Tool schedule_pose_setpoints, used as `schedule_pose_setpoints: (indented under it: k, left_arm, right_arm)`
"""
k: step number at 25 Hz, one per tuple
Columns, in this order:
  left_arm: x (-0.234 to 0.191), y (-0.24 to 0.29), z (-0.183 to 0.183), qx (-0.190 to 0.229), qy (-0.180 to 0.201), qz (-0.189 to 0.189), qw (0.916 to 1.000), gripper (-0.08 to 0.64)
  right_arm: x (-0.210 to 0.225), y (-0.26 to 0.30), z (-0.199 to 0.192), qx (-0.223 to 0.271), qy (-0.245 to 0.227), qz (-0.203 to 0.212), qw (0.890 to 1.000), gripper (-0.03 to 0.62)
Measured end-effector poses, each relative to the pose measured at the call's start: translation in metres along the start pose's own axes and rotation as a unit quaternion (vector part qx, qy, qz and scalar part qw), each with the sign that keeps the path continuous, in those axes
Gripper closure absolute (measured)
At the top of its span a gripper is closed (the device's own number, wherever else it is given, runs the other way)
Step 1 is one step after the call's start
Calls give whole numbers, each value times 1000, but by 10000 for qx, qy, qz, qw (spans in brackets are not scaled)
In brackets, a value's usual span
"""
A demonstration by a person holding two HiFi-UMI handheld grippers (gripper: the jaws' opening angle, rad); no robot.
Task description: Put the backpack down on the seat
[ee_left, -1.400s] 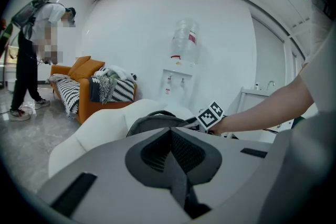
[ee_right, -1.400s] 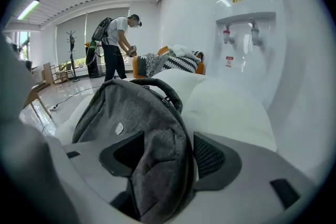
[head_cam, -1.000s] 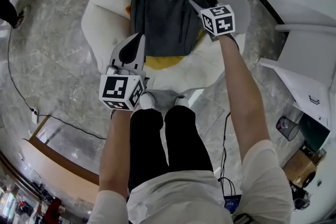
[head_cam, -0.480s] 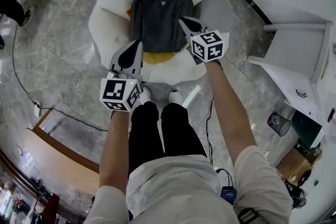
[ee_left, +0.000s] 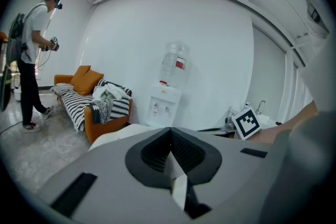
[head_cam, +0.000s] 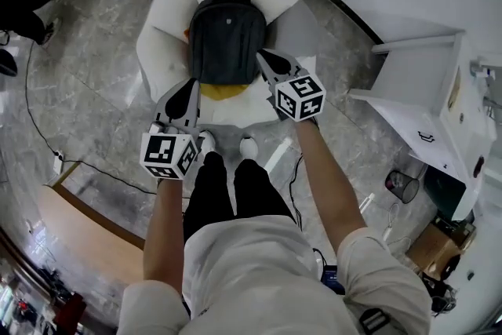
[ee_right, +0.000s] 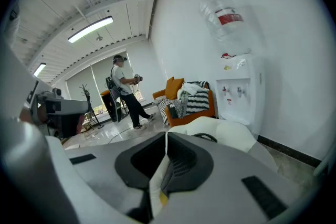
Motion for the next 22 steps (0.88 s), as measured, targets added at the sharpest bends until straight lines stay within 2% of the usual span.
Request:
schedule_pose_setpoints:
  k: [7,12,22]
  left_arm:
    - [31,-26,29,-36,59,85,9999,546]
    - [56,-41,52,76,31,40,10000,546]
    - [112,-79,63,-62,258,-74,9996,546]
  right_arm:
    - [-12,-60,26,47,208,27,9998,561]
    - [-30,-104,40,48,78,198,9998,561]
    - [-50,-182,48,178,170,323,9992,561]
Point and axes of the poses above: the fingertips, and each gripper's own axes: y forward along the fingers, x to its right, z out of its top, the point moved 2 cm from there along -y, backward along the fingers, and after that the axes turned 7 degrees about -z, right-handed, at the moved point
